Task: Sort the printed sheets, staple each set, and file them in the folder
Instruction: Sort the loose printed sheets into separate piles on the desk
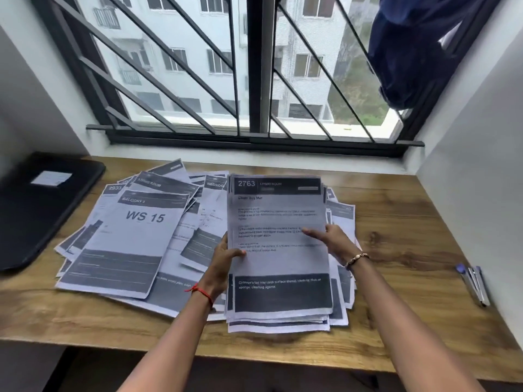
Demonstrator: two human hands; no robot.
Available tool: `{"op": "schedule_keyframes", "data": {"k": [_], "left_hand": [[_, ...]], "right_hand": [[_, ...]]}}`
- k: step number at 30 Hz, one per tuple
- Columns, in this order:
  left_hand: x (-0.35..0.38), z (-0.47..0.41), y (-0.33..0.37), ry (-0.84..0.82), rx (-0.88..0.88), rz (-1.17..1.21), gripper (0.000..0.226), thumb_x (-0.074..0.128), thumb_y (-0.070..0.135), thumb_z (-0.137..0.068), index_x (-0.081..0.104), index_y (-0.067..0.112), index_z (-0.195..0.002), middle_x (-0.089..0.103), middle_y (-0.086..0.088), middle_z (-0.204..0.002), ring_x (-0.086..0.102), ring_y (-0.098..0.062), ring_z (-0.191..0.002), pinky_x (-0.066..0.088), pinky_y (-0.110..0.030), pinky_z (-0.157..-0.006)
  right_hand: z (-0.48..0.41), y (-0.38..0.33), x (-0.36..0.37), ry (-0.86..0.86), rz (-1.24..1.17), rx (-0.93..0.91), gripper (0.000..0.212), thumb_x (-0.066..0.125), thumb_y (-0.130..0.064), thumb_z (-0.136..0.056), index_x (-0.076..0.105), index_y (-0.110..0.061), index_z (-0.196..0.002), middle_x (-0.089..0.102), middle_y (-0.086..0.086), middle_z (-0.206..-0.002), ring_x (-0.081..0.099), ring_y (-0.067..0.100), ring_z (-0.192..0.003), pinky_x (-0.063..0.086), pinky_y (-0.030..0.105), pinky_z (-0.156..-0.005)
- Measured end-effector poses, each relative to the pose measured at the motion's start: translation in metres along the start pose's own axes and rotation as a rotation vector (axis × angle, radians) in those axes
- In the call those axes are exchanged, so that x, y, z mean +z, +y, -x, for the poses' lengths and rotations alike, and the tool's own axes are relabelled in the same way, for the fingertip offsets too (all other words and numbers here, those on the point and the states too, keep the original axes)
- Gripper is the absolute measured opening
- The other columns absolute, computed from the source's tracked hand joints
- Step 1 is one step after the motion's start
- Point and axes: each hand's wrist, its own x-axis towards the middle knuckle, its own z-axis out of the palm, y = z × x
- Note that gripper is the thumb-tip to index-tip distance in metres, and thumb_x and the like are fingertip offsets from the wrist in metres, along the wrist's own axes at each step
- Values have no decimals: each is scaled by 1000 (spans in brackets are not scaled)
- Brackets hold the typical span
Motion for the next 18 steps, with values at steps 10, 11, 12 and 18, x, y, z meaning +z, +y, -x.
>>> {"op": "schedule_keyframes", "data": {"k": [10,11,12,18], "left_hand": [[-29,1,55,68,232,-29,33,57,-8,-83,53,7,-112,66,-9,-99,65,-25,-85,58,-28,-69],[-32,1,63,77,262,-35,31,58,-8,-83,54,8,-109,66,-9,-98,65,-25,-84,58,-28,-70],[-35,1,71,84,297,-54,29,61,-6,-82,55,8,-107,66,-10,-98,66,-23,-83,59,-30,-72],[-61,6,105,62,495,-150,35,62,1,-84,53,-6,-118,65,-12,-105,66,-21,-91,57,-30,-75]], "right_hand": [[17,-67,63,153,-232,-230,34,72,8,-70,63,-1,-101,66,10,-95,63,17,-76,56,15,-64],[19,-75,69,177,-232,-262,34,73,8,-70,63,1,-102,65,10,-96,63,20,-77,56,15,-63],[21,-82,76,206,-238,-299,34,73,8,-69,64,1,-101,65,11,-96,62,21,-79,56,15,-63],[32,-104,115,321,-314,-520,28,73,6,-71,64,-6,-94,63,8,-93,59,18,-74,54,20,-59]]}}
